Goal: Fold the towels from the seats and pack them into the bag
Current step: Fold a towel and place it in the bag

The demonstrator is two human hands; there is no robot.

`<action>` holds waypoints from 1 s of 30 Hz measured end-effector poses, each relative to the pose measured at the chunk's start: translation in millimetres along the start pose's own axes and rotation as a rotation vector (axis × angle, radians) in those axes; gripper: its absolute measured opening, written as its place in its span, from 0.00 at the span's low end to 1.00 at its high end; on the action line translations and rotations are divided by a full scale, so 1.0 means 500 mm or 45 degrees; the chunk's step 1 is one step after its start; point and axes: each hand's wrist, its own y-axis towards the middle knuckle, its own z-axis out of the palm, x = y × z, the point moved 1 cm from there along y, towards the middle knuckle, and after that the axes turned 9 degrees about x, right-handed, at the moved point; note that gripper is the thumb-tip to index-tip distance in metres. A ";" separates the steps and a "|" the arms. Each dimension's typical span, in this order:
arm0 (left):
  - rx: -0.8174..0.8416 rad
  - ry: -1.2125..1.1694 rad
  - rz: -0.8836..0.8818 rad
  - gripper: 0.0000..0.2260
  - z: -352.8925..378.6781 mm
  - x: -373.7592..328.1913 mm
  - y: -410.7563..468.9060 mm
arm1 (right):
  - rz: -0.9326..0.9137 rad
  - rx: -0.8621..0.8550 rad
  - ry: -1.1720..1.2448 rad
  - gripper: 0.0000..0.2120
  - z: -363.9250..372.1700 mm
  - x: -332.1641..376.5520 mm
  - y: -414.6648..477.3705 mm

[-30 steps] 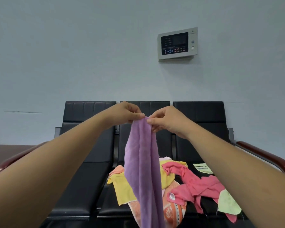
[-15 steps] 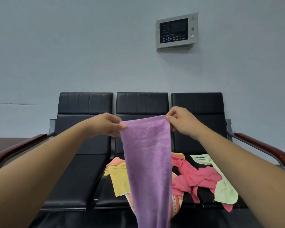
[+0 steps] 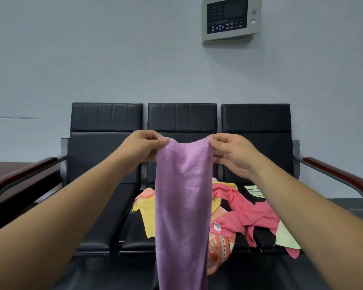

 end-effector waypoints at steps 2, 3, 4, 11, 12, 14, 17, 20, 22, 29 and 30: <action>0.058 -0.022 0.008 0.06 0.018 0.006 0.002 | 0.069 0.155 0.029 0.08 0.022 -0.019 0.001; 0.085 -0.004 0.011 0.05 0.026 0.009 0.004 | 0.115 0.229 0.036 0.08 0.034 -0.028 0.001; 0.109 0.015 0.011 0.05 0.033 0.012 0.005 | 0.159 0.285 0.035 0.07 0.045 -0.040 0.002; 0.123 -0.308 -0.034 0.06 0.052 0.087 0.019 | 0.135 0.070 0.300 0.12 0.062 -0.084 0.034; 0.177 -0.372 -0.052 0.09 0.055 0.107 0.016 | 0.121 0.032 0.374 0.13 0.058 -0.084 0.040; 0.353 -0.333 -0.092 0.14 0.066 0.160 0.008 | 0.099 -0.015 0.497 0.13 0.053 -0.080 0.051; 0.504 -0.181 -0.200 0.21 0.097 0.250 -0.013 | 0.065 -0.060 0.590 0.12 0.049 -0.080 0.072; 0.451 -0.296 -0.251 0.20 0.118 0.312 -0.032 | 0.086 -0.150 0.540 0.10 0.037 -0.089 0.083; 0.430 -0.478 -0.283 0.16 0.126 0.331 -0.045 | 0.130 -0.300 0.364 0.09 0.013 -0.102 0.087; 0.616 -1.168 -0.260 0.17 0.147 0.315 -0.068 | 0.550 -0.473 -0.056 0.08 -0.053 -0.231 0.074; 0.588 -1.239 -0.247 0.17 0.151 0.311 -0.064 | 0.591 -0.434 0.045 0.08 -0.051 -0.249 0.068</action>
